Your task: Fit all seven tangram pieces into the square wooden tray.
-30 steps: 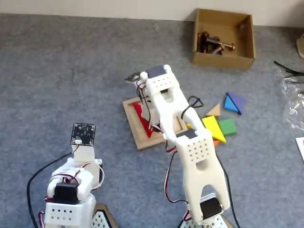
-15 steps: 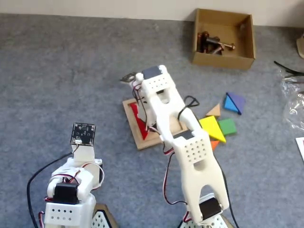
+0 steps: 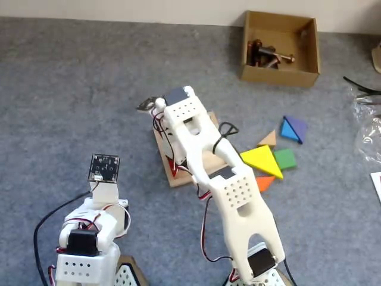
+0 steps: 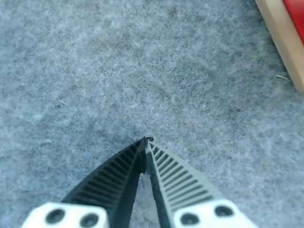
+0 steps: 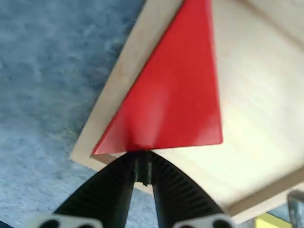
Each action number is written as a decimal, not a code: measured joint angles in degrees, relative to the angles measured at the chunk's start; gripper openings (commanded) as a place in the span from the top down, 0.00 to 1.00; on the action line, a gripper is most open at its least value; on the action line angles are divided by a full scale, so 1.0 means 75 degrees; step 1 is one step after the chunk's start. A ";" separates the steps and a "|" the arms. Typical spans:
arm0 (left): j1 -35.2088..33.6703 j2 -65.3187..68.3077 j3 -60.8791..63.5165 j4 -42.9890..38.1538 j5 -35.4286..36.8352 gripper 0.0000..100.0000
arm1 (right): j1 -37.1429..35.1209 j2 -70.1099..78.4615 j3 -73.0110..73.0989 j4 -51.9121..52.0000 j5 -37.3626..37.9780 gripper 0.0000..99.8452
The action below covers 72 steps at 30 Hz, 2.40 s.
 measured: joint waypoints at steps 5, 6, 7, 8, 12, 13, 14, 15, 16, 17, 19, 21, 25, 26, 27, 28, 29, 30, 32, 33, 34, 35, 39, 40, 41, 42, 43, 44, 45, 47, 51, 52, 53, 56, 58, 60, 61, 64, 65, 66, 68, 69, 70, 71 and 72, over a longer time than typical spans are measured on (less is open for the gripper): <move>0.0000 0.0000 0.0000 0.0000 0.0000 0.99 | 0.0000 -0.0352 -0.0082 0.0023 0.0000 0.99; 0.0000 0.0000 0.0000 0.0000 0.0000 0.99 | 0.0000 -0.0539 -0.0094 0.0023 0.0000 0.99; 0.0000 0.0000 0.0000 0.0000 0.0000 0.99 | 0.0000 -0.0738 -0.0094 0.0023 -0.0047 0.99; 0.0000 0.0000 0.0000 0.0000 0.0000 0.99 | 0.0000 -0.0903 -0.0094 0.0023 -0.0141 0.99; 0.0000 0.0000 0.0000 0.0000 0.0000 0.99 | 0.0504 -0.1641 -0.0094 0.0023 -0.0738 0.99; 0.0000 0.0000 0.0000 0.0000 0.0000 0.99 | 0.0785 -0.1817 -0.0094 0.0023 -0.0879 0.99; 0.0000 0.0000 0.0000 0.0000 0.0000 0.99 | 0.1043 -0.1969 -0.0094 0.0023 -0.0973 0.99; 0.0000 0.0000 0.0000 0.0000 0.0000 0.99 | 0.1313 -0.2133 -0.0094 0.0023 -0.1032 0.99; 0.0000 0.0000 0.0000 0.0000 0.0000 0.99 | 0.1547 -0.2286 -0.0059 0.0023 -0.1043 0.99; 0.0000 0.0000 0.0000 0.0000 0.0000 0.99 | 0.1770 -0.2473 0.0023 0.0023 -0.1043 0.99; 0.0000 0.0000 0.0000 0.0000 0.0000 0.99 | 0.2133 -0.2778 0.0316 0.0023 -0.1043 0.99; 0.0000 0.0000 0.0000 0.0000 0.0000 0.99 | 0.2403 -0.2989 0.0551 0.0023 -0.1043 0.99; 0.0000 0.0000 0.0000 0.0000 0.0000 0.99 | 0.3141 -0.3317 0.0656 0.0023 -0.1020 0.99; 0.0000 0.0000 0.0000 0.0000 0.0000 0.99 | 0.3352 -0.3388 0.0656 0.0023 -0.0844 0.99; 0.0000 0.0000 0.0000 0.0000 0.0000 0.99 | 0.3552 -0.3458 0.0656 0.0023 -0.0598 0.99; 0.0000 0.0000 0.0000 0.0000 0.0000 0.99 | 0.3739 -0.3528 0.0680 0.0023 -0.0305 0.99; 0.0000 0.0000 0.0000 0.0000 0.0000 0.99 | 0.3927 -0.3587 0.0703 0.0035 -0.0035 0.99; 0.0000 0.0000 0.0000 0.0000 0.0000 0.99 | 0.4114 -0.3645 0.0703 0.0035 0.0211 0.99; 0.0000 0.0000 0.0000 0.0000 0.0000 0.99 | 0.4548 -0.3798 0.0867 0.0035 0.0492 0.99; 0.0000 0.0000 0.0000 0.0000 0.0000 0.99 | 0.4747 -0.3892 0.0996 0.0035 0.0610 0.99; 0.0000 0.0000 0.0000 0.0000 0.0000 0.99 | 0.4923 -0.3985 0.1090 0.0035 0.0762 0.99; 0.0000 0.0000 0.0000 0.0000 0.0000 0.99 | 0.5075 -0.4103 0.1219 0.0035 0.0938 0.99; 0.0000 0.0000 0.0000 0.0000 0.0000 0.99 | 0.5474 -0.4818 0.1875 0.0035 0.1735 0.99; 0.0000 0.0000 0.0000 0.0000 0.0000 0.99 | 0.5533 -0.5040 0.2063 0.0035 0.1875 0.99; 0.0000 0.0000 0.0000 0.0000 0.0000 0.99 | 0.5544 -0.5263 0.2227 0.0035 0.2004 0.99; 0.0000 0.0000 0.0000 0.0000 0.0000 0.99 | 0.5603 -0.5509 0.2379 0.0035 0.2110 0.99; 0.0000 0.0000 0.0000 0.0000 0.0000 0.99 | 0.5650 -0.5755 0.2532 0.0035 0.2215 0.99; 0.0000 0.0000 0.0000 0.0000 0.0000 0.99 | 0.5720 -0.6013 0.2673 0.0035 0.2321 0.99; 0.0000 0.0000 0.0000 0.0000 0.0000 0.99 | 0.5779 -0.6259 0.2837 0.0035 0.2426 0.99; 0.0000 0.0000 0.0000 0.0000 0.0000 0.99 | 0.5896 -0.6752 0.3247 0.0035 0.2673 0.99; 0.0000 0.0000 0.0000 0.0000 0.0000 0.99 | 0.5931 -0.7502 0.4126 0.0035 0.2977 0.99; 0.0000 0.0000 0.0000 0.0000 0.0000 0.99 | 0.5908 -0.7654 0.4337 0.0035 0.3001 0.99; 0.0000 0.0000 0.0000 0.0000 0.0000 0.99 | 0.5908 -0.7783 0.4536 0.0035 0.3001 0.99; 0.0000 0.0000 0.0000 0.0000 0.0000 0.99 | 0.5919 -0.8076 0.5064 0.0035 0.3177 0.99; 0.0000 0.0000 0.0000 0.0000 0.0000 0.99 | 0.5908 -0.8158 0.5579 -0.0012 0.3587 0.99; 0.0000 0.0000 0.0000 0.0000 0.0000 0.99 | 0.5814 -0.8182 0.6224 -0.0258 0.4067 0.99; 0.0000 0.0000 0.0000 0.0000 0.0000 0.99 | 0.5767 -0.8182 0.6576 -0.0481 0.4314 0.98; 0.0000 0.0000 0.0000 0.0000 0.0000 0.99 | 0.5662 -0.8182 0.7596 -0.1254 0.4759 0.92; 0.0000 0.0000 0.0000 0.0000 0.0000 0.99 | 0.5638 -0.8182 0.7912 -0.1536 0.4818 0.90; 0.0000 0.0000 0.0000 0.0000 0.0000 0.99 | 0.5638 -0.8182 0.8193 -0.1852 0.4853 0.87; 0.0000 0.0000 0.0000 0.0000 0.0000 0.99 | 0.5650 -0.8182 0.8580 -0.2426 0.4888 0.85; 0.0000 0.0000 0.0000 0.0000 0.0000 0.99 | 0.5662 -0.8182 0.8733 -0.2696 0.4888 0.85; 0.0000 0.0000 0.0000 0.0000 0.0000 0.99 | 0.5662 -0.8182 0.8838 -0.2884 0.4888 0.85; 0.0000 0.0000 0.0000 0.0000 0.0000 0.99 | 0.5650 -0.8182 0.8885 -0.3048 0.4888 0.85; 0.0000 0.0000 0.0000 0.0000 0.0000 0.99 | 0.5626 -0.8182 0.8908 -0.3188 0.4888 0.85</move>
